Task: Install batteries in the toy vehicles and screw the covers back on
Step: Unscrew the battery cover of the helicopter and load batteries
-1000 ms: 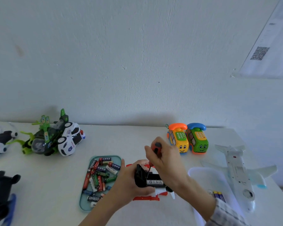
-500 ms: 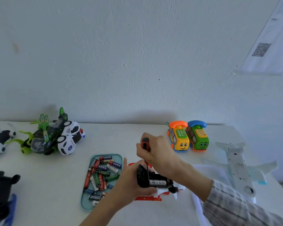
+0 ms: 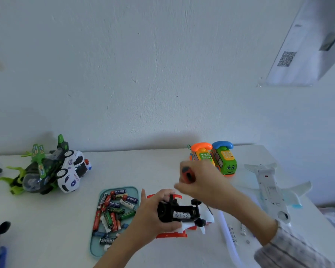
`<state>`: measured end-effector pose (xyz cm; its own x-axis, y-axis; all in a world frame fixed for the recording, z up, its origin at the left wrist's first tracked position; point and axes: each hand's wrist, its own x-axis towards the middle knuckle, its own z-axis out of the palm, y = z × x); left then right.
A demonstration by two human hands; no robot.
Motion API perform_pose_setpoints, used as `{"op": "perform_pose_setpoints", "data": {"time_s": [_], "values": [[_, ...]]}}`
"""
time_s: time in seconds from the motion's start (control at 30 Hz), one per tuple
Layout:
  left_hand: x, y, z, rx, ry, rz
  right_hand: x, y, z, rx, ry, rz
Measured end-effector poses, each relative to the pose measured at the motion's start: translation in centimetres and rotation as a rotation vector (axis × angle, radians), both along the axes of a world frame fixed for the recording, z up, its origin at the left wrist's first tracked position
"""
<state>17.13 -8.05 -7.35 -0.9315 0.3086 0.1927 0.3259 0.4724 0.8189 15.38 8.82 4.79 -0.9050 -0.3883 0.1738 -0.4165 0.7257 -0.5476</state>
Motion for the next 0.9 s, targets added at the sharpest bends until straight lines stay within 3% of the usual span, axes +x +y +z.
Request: {"op": "perform_pose_setpoints", "data": {"time_s": [0.1,0.2,0.5,0.77,0.9], "values": [[-0.1,0.0,0.1,0.0,-0.002,-0.016,0.9,-0.1,-2.4,0.143,-0.127,0.111],[-0.1,0.1,0.2,-0.029,0.005,-0.018,1.2,-0.5,-4.5,0.22,-0.125,0.157],[0.0,0.0,-0.2,0.021,-0.026,-0.032,2.0,-0.1,-5.3,0.092,-0.117,0.115],[-0.1,-0.2,-0.3,0.071,-0.088,-0.055,1.5,4.9,-4.5,-0.433,-0.147,-0.342],[0.0,-0.3,-0.3,0.07,-0.082,-0.053,0.4,9.5,-6.0,-0.465,-0.218,-0.614]]}}
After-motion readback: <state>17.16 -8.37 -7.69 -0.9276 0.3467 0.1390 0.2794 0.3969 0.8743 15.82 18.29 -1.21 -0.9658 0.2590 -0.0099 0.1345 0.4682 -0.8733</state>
